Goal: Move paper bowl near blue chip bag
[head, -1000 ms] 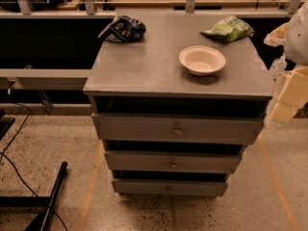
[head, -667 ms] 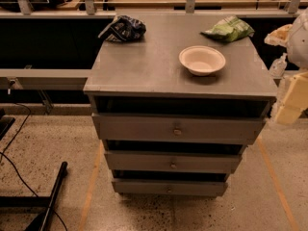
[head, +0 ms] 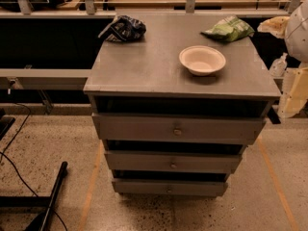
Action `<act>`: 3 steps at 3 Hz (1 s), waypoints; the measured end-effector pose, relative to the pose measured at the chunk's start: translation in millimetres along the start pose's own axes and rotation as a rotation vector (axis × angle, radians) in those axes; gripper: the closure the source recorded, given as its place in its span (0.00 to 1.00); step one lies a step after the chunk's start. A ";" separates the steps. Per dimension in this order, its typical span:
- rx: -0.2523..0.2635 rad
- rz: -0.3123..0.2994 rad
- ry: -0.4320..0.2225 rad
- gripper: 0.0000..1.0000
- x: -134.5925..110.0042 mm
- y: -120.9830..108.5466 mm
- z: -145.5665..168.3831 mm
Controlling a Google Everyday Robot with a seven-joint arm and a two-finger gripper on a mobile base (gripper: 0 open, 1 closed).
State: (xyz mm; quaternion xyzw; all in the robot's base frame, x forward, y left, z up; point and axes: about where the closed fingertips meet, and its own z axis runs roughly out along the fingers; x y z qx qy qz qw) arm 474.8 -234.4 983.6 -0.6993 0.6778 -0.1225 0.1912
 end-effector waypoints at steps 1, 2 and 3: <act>0.000 0.000 0.000 0.00 0.0 0.0 -0.1; 0.033 -0.066 -0.010 0.00 -3.2 -21.6 10.1; 0.089 -0.224 -0.013 0.00 -15.7 -62.5 30.9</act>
Offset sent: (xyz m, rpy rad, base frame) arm 0.0647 0.0107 -0.0016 -0.0464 -0.0986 0.1606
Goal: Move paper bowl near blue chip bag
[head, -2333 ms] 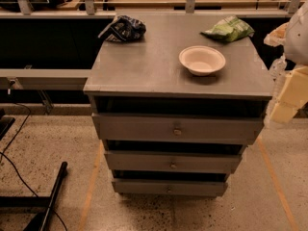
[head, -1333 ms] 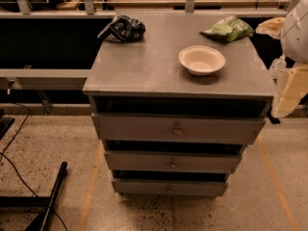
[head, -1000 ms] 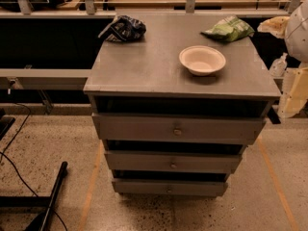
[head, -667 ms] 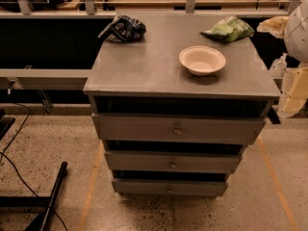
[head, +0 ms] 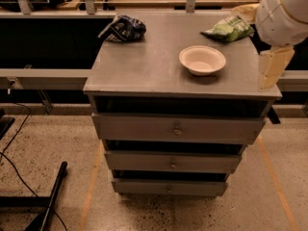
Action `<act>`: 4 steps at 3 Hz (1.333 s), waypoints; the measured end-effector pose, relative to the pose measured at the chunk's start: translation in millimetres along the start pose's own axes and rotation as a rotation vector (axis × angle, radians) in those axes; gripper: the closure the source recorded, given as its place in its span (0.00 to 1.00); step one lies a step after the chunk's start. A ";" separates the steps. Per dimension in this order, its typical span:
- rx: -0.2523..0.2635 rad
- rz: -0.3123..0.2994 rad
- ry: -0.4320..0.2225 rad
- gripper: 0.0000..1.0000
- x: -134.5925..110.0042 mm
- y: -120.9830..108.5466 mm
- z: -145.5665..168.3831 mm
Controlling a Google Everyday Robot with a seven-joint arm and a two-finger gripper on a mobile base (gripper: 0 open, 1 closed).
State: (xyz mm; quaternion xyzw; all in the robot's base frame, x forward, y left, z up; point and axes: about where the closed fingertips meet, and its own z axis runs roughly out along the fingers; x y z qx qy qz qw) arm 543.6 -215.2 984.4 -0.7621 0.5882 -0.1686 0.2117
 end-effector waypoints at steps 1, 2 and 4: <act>0.038 -0.146 -0.013 0.00 5.3 -29.5 39.1; 0.039 -0.182 -0.017 0.00 5.8 -31.5 46.1; 0.046 -0.214 -0.022 0.00 27.8 -61.5 87.3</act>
Offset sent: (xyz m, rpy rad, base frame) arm 0.0445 0.0060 -0.0175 -0.0525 -0.0511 0.1295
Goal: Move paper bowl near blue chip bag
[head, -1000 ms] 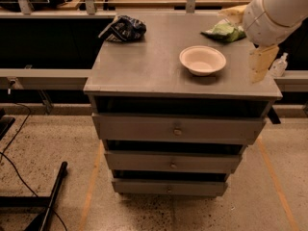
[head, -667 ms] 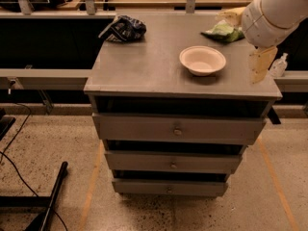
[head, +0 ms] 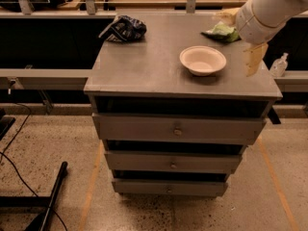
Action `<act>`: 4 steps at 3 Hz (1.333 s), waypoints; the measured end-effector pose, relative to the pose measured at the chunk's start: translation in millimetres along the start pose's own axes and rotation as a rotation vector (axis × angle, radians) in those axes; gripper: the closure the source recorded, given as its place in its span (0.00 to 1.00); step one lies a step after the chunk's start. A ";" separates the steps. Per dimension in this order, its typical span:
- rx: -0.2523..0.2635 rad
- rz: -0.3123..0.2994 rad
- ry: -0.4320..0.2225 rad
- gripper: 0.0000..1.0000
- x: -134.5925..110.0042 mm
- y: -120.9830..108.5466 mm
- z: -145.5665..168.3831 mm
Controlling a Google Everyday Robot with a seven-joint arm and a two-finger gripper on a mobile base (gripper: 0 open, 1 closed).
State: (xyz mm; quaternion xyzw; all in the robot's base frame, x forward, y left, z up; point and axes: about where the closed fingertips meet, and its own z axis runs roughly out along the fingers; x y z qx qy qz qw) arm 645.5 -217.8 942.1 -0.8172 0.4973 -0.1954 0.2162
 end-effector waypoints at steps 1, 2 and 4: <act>0.037 0.068 -0.051 0.00 22.7 -2.1 43.8; 0.035 0.076 -0.068 0.00 23.0 -0.6 55.3; 0.164 0.070 -0.207 0.00 23.9 -8.0 59.6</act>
Offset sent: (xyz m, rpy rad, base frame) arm 0.0310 -0.0112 -0.0293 0.0787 -0.0016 -0.0221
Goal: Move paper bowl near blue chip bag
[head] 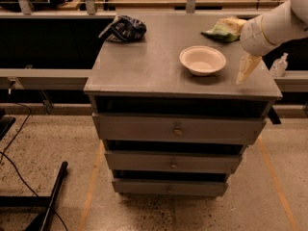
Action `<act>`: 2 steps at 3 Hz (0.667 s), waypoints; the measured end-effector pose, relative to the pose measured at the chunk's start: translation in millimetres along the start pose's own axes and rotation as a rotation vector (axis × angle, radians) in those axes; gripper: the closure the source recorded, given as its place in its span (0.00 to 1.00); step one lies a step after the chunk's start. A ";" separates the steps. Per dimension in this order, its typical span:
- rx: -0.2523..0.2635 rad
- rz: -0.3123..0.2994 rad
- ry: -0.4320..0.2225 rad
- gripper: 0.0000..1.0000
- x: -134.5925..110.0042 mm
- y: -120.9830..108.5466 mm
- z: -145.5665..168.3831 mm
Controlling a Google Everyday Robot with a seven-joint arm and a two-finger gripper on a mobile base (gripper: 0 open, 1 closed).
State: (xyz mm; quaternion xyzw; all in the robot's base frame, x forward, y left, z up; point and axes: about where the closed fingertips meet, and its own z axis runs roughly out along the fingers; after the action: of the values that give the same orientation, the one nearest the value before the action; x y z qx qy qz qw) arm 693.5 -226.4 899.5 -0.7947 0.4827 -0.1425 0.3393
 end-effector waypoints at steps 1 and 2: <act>0.050 -0.046 -0.059 0.00 -3.6 -2.3 2.3; 0.061 -0.095 -0.066 0.00 -8.0 -1.3 8.2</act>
Offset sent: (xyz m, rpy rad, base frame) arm -0.0005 0.0127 -0.0086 -0.0159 -0.1101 0.1480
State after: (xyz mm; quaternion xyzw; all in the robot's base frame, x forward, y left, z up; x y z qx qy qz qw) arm 694.9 -215.7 895.2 -0.8103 0.4283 -0.1471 0.3719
